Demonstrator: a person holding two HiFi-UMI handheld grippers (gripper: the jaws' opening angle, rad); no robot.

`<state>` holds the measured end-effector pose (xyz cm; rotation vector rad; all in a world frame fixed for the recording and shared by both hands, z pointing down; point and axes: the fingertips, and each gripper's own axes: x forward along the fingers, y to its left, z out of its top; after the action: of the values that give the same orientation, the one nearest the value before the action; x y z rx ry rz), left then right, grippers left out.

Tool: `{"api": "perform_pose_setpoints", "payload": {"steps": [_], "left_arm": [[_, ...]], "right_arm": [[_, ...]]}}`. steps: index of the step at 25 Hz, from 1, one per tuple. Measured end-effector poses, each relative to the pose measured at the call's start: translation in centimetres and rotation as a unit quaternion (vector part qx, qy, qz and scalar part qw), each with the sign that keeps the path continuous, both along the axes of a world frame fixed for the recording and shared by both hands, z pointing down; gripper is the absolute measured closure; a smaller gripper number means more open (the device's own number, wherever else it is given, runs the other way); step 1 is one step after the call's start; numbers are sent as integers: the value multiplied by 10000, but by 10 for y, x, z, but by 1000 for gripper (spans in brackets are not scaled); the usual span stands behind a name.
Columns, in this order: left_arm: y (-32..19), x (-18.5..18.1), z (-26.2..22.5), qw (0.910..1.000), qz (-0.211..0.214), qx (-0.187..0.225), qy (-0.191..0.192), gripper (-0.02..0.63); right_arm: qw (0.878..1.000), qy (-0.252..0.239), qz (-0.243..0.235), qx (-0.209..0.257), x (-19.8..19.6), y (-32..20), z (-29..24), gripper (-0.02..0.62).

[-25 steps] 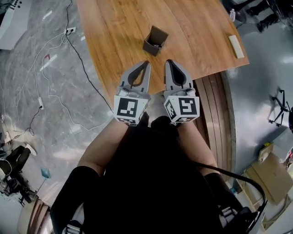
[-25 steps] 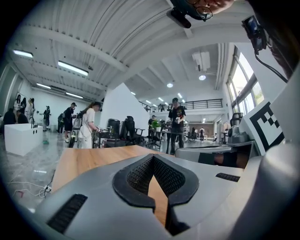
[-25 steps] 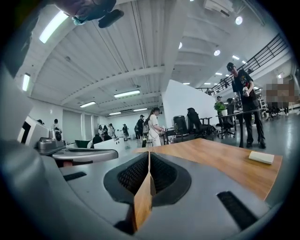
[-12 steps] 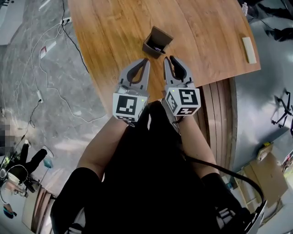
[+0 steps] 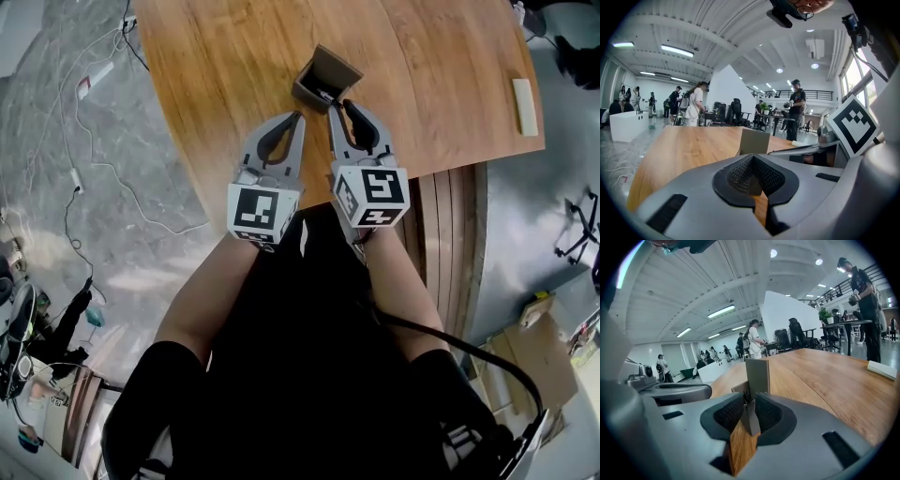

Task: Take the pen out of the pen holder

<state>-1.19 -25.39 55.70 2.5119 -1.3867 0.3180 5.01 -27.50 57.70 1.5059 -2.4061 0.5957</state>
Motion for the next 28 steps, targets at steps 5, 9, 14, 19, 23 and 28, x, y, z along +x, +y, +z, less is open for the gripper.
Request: {"api": "perform_pose_setpoints", "payload": {"steps": [5,9,14,19,23,28], "left_arm": [[-2,1,3,10000,-44,-11,-17,606],[-1,-3,-4,9999,-81,51,-30,606],[-3,-10,-37,9993,-143,337,-63,606],[0,-22,-80,9979,-321,568,53,606],[-5,-28,-112,9959,-368,813,146,606],[-4,-28,-135,9944,-346,987,138,606]], "right_arm": [[9998,154,-23,124,2,-3,-1,549],[9993,185,8,320,5,-5,-16,554],[9979,236,74,591,10,-5,-59,554],[9949,311,131,951,12,1,-126,554],[9915,311,165,1256,12,6,-174,555],[9897,337,151,1385,10,12,-204,555]]}}
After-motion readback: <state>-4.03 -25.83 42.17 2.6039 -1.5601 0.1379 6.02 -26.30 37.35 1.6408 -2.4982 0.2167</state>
